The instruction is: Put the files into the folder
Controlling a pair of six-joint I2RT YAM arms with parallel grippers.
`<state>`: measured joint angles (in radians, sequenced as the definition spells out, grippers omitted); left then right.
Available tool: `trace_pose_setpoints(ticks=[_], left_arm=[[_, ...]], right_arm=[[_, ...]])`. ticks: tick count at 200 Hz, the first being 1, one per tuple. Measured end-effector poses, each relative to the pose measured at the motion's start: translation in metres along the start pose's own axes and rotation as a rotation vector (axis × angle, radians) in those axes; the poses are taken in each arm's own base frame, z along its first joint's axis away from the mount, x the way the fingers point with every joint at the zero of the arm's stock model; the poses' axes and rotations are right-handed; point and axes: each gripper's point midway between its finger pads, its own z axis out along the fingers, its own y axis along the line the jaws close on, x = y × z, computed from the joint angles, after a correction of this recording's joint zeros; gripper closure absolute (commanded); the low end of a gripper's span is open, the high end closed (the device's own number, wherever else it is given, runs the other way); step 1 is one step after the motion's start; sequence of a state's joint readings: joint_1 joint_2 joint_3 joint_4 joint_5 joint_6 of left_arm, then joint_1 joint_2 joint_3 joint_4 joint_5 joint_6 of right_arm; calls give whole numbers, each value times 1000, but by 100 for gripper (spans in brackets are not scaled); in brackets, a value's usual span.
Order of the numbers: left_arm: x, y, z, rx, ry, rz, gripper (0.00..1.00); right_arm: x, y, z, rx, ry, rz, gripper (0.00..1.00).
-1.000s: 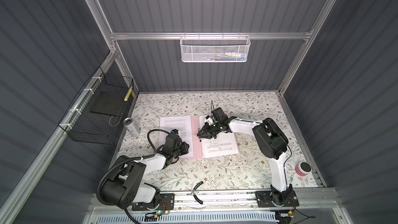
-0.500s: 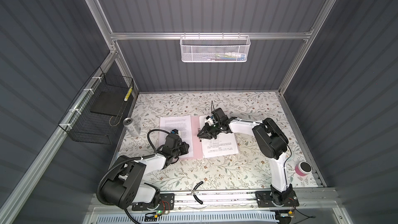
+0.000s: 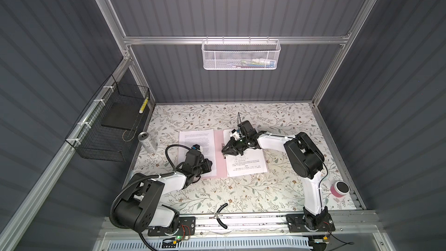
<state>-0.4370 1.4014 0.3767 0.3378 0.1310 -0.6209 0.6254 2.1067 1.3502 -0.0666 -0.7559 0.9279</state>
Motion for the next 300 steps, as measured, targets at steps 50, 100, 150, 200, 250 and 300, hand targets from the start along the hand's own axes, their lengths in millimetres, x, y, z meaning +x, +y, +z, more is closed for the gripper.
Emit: trace_pose_setpoints(ticks=[50, 100, 150, 200, 250, 300], left_arm=[[0, 0, 0, 1, -1, 0, 79], [-2, -1, 3, 5, -1, 1, 80], [-6, -4, 9, 17, -10, 3, 81], [-8, -5, 10, 20, -11, 8, 81], [-8, -6, 12, 28, -8, 10, 81], [-8, -6, 12, 33, -8, 8, 81]], right_arm=[[0, 0, 0, -2, -1, 7, 89], [4, -9, 2, 3, 2, 30, 96], [5, -15, 3, 0, -1, 36, 100], [6, -24, 3, 56, 4, 12, 100], [6, -36, 7, 125, 25, -29, 100], [6, -43, 12, 152, 52, -43, 100]])
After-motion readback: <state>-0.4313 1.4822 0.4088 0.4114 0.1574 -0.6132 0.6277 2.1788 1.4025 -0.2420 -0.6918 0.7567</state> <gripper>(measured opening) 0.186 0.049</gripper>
